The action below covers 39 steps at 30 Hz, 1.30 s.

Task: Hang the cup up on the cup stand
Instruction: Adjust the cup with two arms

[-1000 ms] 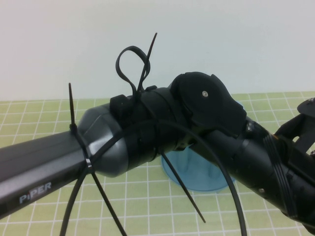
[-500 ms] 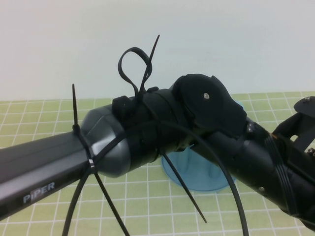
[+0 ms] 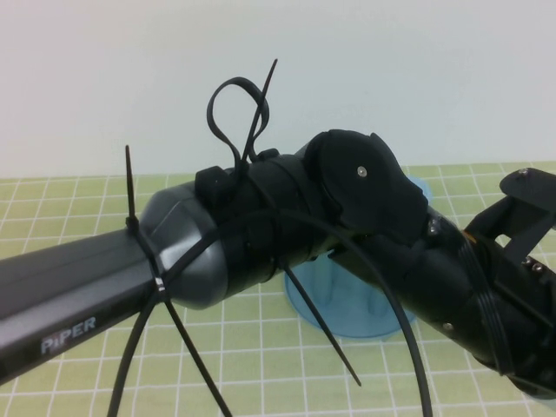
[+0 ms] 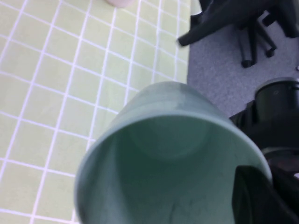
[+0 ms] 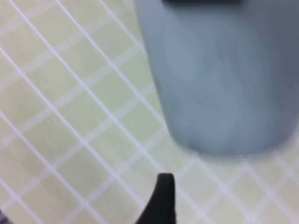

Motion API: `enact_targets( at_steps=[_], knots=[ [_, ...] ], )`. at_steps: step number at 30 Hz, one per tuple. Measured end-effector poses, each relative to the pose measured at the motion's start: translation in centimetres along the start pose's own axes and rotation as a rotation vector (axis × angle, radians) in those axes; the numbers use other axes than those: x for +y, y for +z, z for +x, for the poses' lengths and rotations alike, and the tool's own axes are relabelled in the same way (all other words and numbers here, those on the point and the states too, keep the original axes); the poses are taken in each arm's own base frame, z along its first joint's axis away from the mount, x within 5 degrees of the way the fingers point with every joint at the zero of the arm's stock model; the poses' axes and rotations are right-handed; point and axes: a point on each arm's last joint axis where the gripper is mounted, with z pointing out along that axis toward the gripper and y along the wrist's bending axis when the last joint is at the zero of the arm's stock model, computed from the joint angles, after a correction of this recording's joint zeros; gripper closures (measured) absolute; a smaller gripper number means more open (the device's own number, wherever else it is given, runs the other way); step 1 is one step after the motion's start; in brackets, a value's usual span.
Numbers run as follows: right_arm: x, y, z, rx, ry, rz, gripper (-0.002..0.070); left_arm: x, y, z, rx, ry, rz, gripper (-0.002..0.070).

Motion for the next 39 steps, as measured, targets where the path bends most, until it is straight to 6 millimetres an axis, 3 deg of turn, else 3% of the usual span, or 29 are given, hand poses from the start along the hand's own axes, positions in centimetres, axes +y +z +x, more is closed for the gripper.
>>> enact_targets(
  at_steps=[8,13,16,18,25,33,39],
  knots=[
    [-1.2,-0.4,2.5,0.265,0.201,0.166,-0.0006,1.2,-0.8,-0.4,-0.036,-0.028,-0.032,0.0675],
    [-2.7,-0.8,2.4,0.202,0.450,0.361,-0.0006,1.8,-1.4,-0.9,-0.095,-0.073,-0.035,0.0675],
    [-3.8,-1.0,1.6,0.057,0.574,0.471,-0.0006,2.5,-1.1,-0.9,-0.098,-0.087,-0.044,0.0667],
    [-4.5,-1.2,0.9,-0.072,0.629,0.533,-0.0006,2.7,-2.1,-1.3,-0.140,-0.064,-0.060,0.0675],
    [-6.5,-3.3,-2.3,-0.614,0.760,0.655,-0.0006,3.1,-2.4,-2.1,-0.235,-0.059,-0.098,0.0675],
    [-5.8,-7.7,-4.7,-1.289,0.995,0.452,-0.0006,2.8,-2.6,-3.2,-0.352,-0.019,-0.067,0.0675],
    [-3.6,-9.7,-3.9,-1.516,1.132,0.234,-0.0006,2.7,-3.0,-4.0,-0.454,0.007,-0.061,0.0675]
  ],
)
